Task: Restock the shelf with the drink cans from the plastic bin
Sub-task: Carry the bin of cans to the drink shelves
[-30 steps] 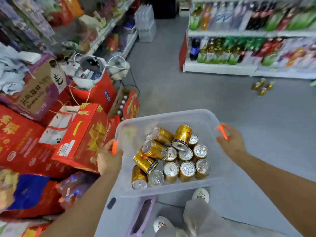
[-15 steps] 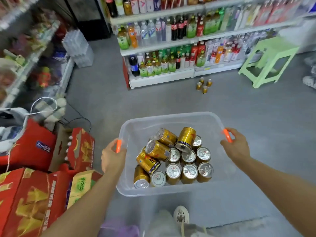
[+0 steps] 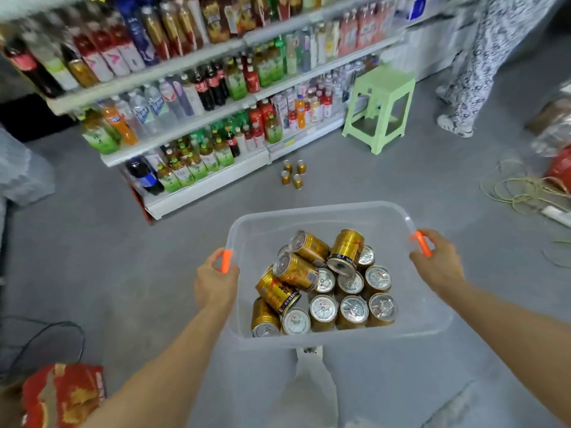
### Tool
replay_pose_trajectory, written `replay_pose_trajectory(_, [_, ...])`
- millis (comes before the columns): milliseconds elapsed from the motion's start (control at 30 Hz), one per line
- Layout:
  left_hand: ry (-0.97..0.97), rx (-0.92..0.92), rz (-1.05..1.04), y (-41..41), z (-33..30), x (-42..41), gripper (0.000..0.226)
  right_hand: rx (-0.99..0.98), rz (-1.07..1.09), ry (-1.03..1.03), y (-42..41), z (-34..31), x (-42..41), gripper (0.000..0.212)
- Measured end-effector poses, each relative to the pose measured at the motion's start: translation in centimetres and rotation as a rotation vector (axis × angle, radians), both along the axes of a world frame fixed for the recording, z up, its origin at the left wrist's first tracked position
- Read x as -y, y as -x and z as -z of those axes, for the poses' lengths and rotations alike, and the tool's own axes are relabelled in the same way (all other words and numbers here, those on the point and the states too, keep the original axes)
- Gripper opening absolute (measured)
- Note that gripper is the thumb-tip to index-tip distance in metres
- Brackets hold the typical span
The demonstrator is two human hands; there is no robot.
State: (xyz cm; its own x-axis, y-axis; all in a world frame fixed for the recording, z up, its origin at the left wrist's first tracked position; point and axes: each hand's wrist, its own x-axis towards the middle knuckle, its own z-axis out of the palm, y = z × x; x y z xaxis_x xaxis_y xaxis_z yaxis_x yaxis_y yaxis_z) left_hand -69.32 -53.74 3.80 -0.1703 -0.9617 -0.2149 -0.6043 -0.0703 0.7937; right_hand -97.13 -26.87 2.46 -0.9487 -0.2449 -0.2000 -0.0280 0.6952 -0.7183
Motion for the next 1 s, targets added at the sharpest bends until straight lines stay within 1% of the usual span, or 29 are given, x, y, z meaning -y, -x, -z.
replay_pose_trajectory(167, [-0.056,-0.021,0.044,8.9,0.6,5.6,0.042,0.013,0.063,-0.033,7.4,-0.1,4.1,0.045])
replay_pose_trajectory(367, [-0.007,0.049,0.146,20.5,-0.1,11.6,0.040,0.030,0.130,-0.021,16.4,0.1,7.6,0.047])
replay_pose_trajectory(500, [-0.003,0.030,0.193,28.5,-0.5,14.6,0.040,0.043,0.168,-0.003,23.4,-0.2,9.8,0.043])
replay_pose_trajectory(667, [-0.025,0.010,0.176,38.5,-0.2,16.9,0.045,0.040,0.173,0.007,33.6,0.0,12.1,0.042])
replay_pose_trajectory(900, [-0.009,0.011,0.131,52.8,-0.8,19.2,0.039,0.052,0.175,0.021,48.1,-0.5,15.3,0.043])
replay_pose_trajectory(1000, [-0.013,-0.005,0.158,58.4,-0.8,20.6,0.042,0.040,0.172,0.015,53.7,-0.4,16.4,0.044])
